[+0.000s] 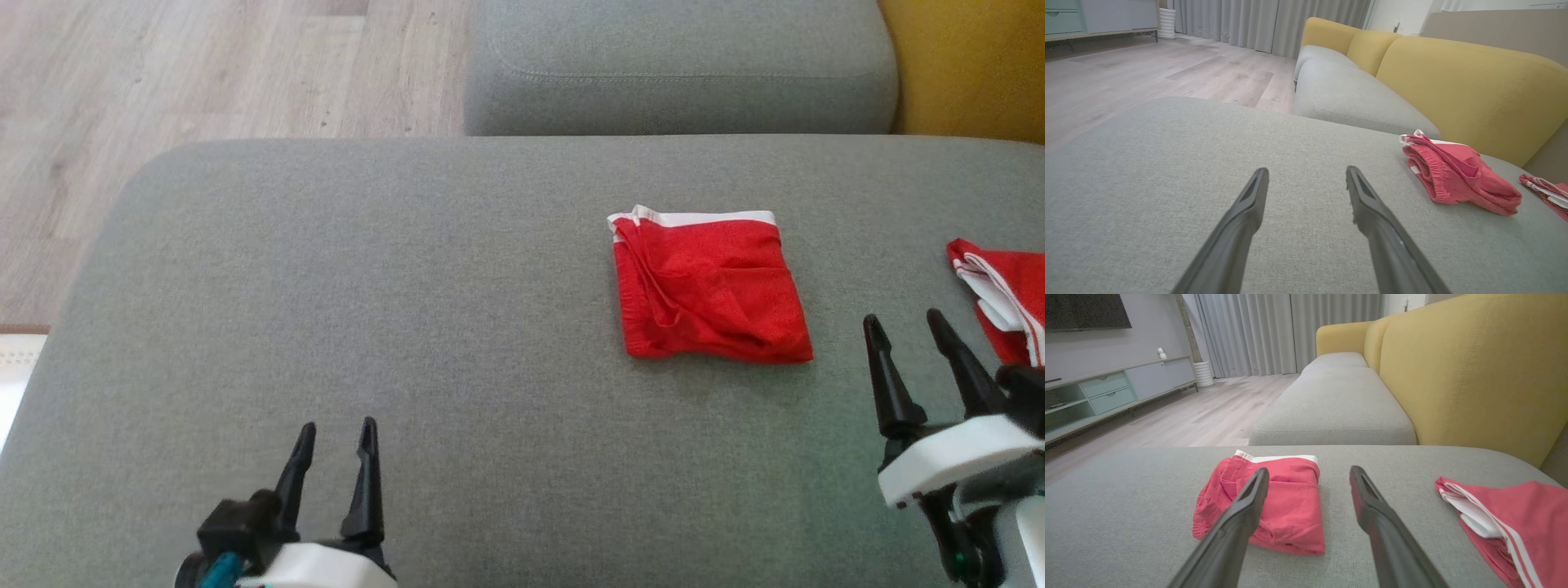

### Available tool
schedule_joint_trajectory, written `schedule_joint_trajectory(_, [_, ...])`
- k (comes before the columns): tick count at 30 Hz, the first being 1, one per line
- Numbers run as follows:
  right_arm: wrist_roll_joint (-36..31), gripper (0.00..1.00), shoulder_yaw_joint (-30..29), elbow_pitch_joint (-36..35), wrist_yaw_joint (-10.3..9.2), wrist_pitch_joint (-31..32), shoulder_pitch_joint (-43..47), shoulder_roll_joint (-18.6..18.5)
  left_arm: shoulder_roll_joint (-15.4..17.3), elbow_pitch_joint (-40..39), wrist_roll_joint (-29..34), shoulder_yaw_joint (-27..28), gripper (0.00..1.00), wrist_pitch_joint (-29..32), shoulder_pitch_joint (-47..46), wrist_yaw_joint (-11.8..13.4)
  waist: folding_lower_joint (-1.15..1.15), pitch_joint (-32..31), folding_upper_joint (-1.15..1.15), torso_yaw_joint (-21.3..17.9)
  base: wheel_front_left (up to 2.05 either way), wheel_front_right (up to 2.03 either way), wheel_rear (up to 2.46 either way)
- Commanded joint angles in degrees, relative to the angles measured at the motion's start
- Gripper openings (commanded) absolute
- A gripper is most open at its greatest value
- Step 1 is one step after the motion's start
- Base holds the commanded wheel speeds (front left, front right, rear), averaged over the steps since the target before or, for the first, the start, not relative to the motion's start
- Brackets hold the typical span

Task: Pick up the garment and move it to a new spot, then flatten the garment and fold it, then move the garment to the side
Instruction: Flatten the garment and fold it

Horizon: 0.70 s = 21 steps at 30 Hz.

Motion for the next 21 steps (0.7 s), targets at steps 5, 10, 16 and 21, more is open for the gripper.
schedule_joint_trajectory(5, [0.1,1.00,0.6,0.2,-0.04,-2.1,-2.0,-1.0,-0.1,-2.3,0.8,3.0,1.00,-0.3,-1.1,-0.5,0.00,0.0,0.00,0.0,0.00,0.00,0.00])
schedule_joint_trajectory(10, [0.0,0.00,1.8,3.0,-0.04,-1.0,-6.8,-2.0,-0.1,-2.6,0.7,2.6,1.00,-0.3,-2.4,-0.7,0.00,2.2,0.00,1.2,0.00,0.00,0.00])
schedule_joint_trajectory(16, [-1.8,0.00,6.2,11.2,-0.04,2.1,-16.8,-3.2,-0.1,-3.5,0.4,1.5,1.00,-0.3,-5.4,-0.1,0.00,8.2,0.00,2.3,0.00,0.00,0.00])
schedule_joint_trajectory(21, [-3.1,0.00,9.3,21.4,-0.04,2.2,-22.2,-3.3,-0.1,-3.4,-0.3,0.3,1.00,-0.3,-7.4,0.5,0.00,10.9,0.00,4.0,0.00,0.00,0.00])
